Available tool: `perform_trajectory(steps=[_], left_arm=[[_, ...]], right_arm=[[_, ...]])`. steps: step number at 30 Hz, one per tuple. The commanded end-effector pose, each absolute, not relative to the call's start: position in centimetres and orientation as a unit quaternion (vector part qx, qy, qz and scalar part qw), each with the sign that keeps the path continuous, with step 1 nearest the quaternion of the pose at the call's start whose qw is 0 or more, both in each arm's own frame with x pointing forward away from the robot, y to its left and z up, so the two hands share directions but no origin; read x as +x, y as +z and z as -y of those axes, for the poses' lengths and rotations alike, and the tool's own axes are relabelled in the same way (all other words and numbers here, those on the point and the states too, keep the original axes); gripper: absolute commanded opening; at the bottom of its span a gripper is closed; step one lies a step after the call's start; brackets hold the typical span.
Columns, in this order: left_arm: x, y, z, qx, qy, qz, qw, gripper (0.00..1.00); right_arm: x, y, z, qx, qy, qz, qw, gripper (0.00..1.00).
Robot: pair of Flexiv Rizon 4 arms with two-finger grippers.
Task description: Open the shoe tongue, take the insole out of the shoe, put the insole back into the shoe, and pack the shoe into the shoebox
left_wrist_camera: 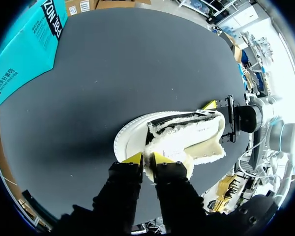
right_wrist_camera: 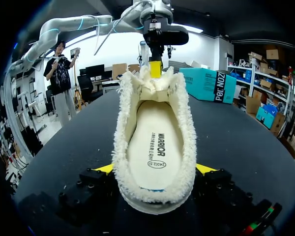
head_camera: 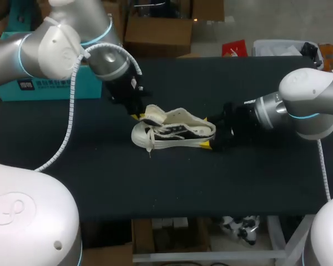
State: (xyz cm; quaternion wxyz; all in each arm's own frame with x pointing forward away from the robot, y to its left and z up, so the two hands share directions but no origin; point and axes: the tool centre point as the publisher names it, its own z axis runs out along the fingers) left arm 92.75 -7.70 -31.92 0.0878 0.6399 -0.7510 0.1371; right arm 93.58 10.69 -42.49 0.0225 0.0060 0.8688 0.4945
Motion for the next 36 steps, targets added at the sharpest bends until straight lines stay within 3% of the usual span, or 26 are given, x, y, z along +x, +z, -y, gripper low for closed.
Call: perform_trajectory(steps=[1, 4, 7, 10, 13, 17, 22, 25, 33, 36], left_arm=[[92.0, -30.3, 7.0, 0.634, 0.152, 0.755, 0.075, 0.43], [91.9, -28.5, 7.1, 0.621, 0.164, 0.764, 0.059, 0.5], [91.7, -26.2, 7.3, 0.6, 0.18, 0.778, 0.037, 0.47], [91.7, -23.8, 8.0, 0.563, 0.201, 0.802, 0.02, 0.35], [91.9, -22.0, 9.1, 0.509, 0.214, 0.833, 0.005, 0.0], [92.0, -20.6, 10.6, 0.389, 0.209, 0.897, 0.015, 0.0], [92.6, -20.0, 12.3, 0.161, 0.177, 0.963, 0.122, 0.0], [93.0, -20.4, 13.7, 0.058, 0.151, 0.976, 0.144, 0.0], [91.5, -21.5, 17.6, -0.116, 0.052, 0.987, 0.098, 0.0], [91.3, -21.9, 18.3, -0.033, 0.017, 0.999, 0.021, 0.0]], right_arm=[[93.6, -43.0, -10.5, 0.005, 0.496, -0.868, 0.024, 0.0], [93.6, -43.0, -10.5, 0.005, 0.496, -0.868, 0.024, 0.0], [93.6, -43.0, -10.5, 0.005, 0.496, -0.868, 0.024, 0.0], [93.6, -43.0, -10.5, 0.005, 0.496, -0.868, 0.024, 0.0], [93.6, -43.0, -10.5, 0.005, 0.496, -0.868, 0.024, 0.0], [93.6, -43.0, -10.5, 0.005, 0.496, -0.868, 0.024, 0.0], [93.6, -43.0, -10.5, 0.005, 0.496, -0.868, 0.024, 0.0], [93.6, -43.0, -10.5, 0.005, 0.496, -0.868, 0.024, 0.0], [93.6, -43.0, -10.5, 0.005, 0.496, -0.868, 0.024, 0.0], [93.6, -43.0, -10.5, 0.005, 0.496, -0.868, 0.024, 0.0]])
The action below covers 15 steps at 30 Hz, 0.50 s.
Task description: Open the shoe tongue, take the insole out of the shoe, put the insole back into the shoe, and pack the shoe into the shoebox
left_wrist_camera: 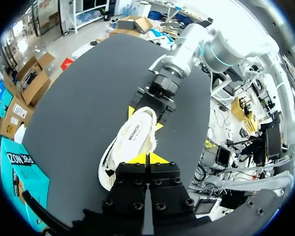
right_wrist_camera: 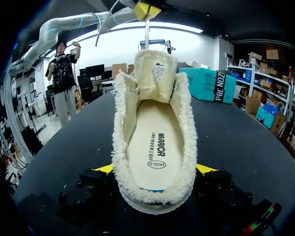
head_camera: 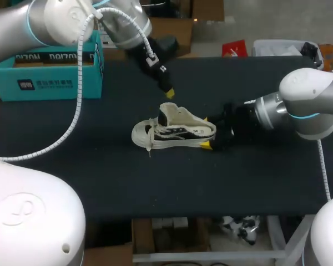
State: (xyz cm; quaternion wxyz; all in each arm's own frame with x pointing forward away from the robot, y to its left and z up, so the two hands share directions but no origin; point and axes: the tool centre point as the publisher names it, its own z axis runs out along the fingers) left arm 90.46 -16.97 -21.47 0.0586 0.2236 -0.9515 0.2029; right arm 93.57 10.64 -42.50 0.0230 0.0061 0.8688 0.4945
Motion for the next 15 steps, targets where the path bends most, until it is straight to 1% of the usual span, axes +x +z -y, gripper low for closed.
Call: perform_trajectory(steps=[1, 10, 11, 13, 14, 15], left_arm=[[91.3, -21.9, 18.3, -0.033, 0.017, 0.999, 0.021, 0.0], [91.3, -21.9, 18.3, -0.033, 0.017, 0.999, 0.021, 0.0], [92.1, -22.4, 18.5, -0.022, 0.027, 0.999, 0.04, 0.0], [92.5, -23.9, 18.8, -0.027, 0.016, 0.999, 0.027, 0.0], [92.7, -24.6, 18.9, -0.035, 0.015, 0.999, 0.038, 0.0], [92.5, -25.3, 18.8, -0.04, 0.015, 0.998, 0.036, 0.0]], right_arm=[[93.6, -43.0, -10.5, 0.005, 0.496, -0.868, 0.024, 0.0], [93.6, -43.0, -10.5, 0.005, 0.496, -0.868, 0.024, 0.0], [93.6, -43.0, -10.5, 0.005, 0.496, -0.868, 0.024, 0.0], [93.6, -43.0, -10.5, 0.005, 0.496, -0.868, 0.024, 0.0], [93.6, -43.0, -10.5, 0.005, 0.496, -0.868, 0.024, 0.0], [93.6, -43.0, -10.5, 0.005, 0.496, -0.868, 0.024, 0.0]])
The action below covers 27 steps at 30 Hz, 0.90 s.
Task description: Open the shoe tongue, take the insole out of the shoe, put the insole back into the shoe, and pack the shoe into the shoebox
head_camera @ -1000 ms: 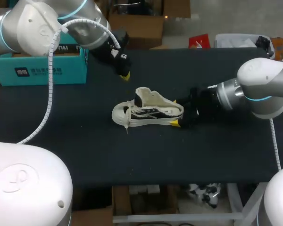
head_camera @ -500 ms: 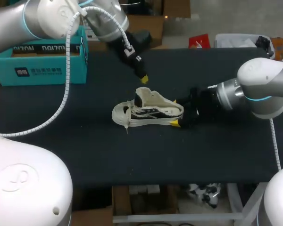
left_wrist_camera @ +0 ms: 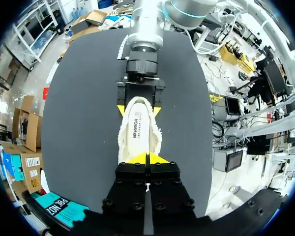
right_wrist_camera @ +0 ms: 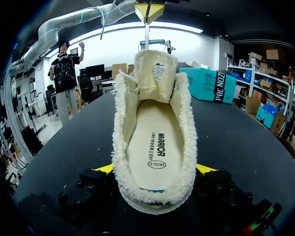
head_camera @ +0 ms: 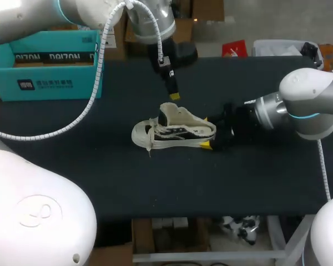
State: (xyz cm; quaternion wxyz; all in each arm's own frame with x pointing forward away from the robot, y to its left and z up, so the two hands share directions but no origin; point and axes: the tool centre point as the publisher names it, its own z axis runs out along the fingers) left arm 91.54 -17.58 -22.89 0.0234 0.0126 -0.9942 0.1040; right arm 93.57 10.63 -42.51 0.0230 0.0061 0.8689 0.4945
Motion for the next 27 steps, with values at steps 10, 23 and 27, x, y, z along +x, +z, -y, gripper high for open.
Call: perform_trajectory(steps=[10, 23, 27], left_arm=[[91.9, -30.0, 17.8, -0.076, 0.052, 0.994, 0.065, 0.0], [90.4, -34.5, 18.3, -0.103, 0.059, 0.992, 0.05, 0.0], [89.8, -35.8, 18.7, -0.102, 0.061, 0.992, 0.05, 0.0]], right_arm=[[93.6, -43.0, -10.5, 0.005, 0.496, -0.868, 0.024, 0.0], [93.6, -43.0, -10.5, 0.005, 0.496, -0.868, 0.024, 0.0], [93.6, -43.0, -10.5, 0.005, 0.496, -0.868, 0.024, 0.0]])
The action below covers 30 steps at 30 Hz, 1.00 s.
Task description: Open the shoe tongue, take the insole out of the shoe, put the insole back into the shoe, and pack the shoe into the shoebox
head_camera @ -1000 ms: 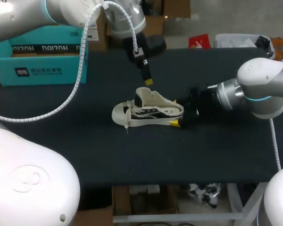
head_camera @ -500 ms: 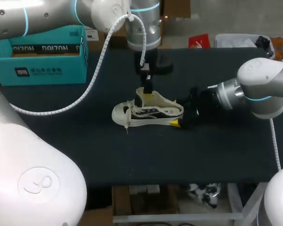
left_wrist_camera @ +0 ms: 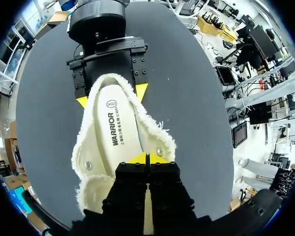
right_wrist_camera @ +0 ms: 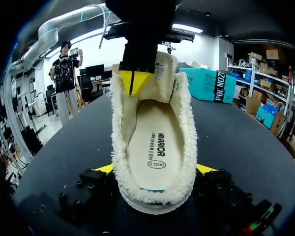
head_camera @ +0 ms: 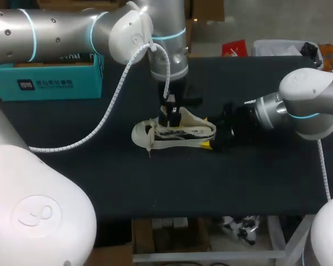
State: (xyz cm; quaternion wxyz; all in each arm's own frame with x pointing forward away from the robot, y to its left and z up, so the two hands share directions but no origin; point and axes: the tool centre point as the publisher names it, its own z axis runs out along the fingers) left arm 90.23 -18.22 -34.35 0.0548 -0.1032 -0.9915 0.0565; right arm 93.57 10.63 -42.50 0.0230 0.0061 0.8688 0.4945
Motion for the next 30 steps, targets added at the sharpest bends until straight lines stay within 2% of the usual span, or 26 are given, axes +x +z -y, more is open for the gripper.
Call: perform_trajectory(steps=[1, 13, 24, 25, 27, 30], left_arm=[[89.8, -36.1, 18.7, -0.102, 0.061, 0.992, 0.049, 0.0], [90.6, -38.3, 18.8, -0.083, 0.06, 0.993, 0.053, 0.0], [89.6, -40.2, 19.1, -0.081, 0.05, 0.995, 0.012, 0.0], [89.6, -40.3, 19.2, -0.082, 0.052, 0.995, 0.011, 0.01], [89.7, -40.5, 19.2, -0.081, 0.052, 0.995, 0.007, 0.17], [90.0, -41.0, 19.2, -0.075, 0.054, 0.996, 0.005, 0.17]], right_arm=[[93.6, -43.0, -10.5, 0.005, 0.496, -0.868, 0.024, 0.0], [93.6, -43.0, -10.5, 0.005, 0.496, -0.868, 0.024, 0.0], [93.6, -43.0, -10.5, 0.005, 0.496, -0.868, 0.024, 0.0], [93.6, -43.0, -10.5, 0.005, 0.496, -0.868, 0.024, 0.0], [93.6, -43.0, -10.5, 0.005, 0.496, -0.868, 0.024, 0.0], [93.6, -43.0, -10.5, 0.005, 0.496, -0.868, 0.024, 0.0]])
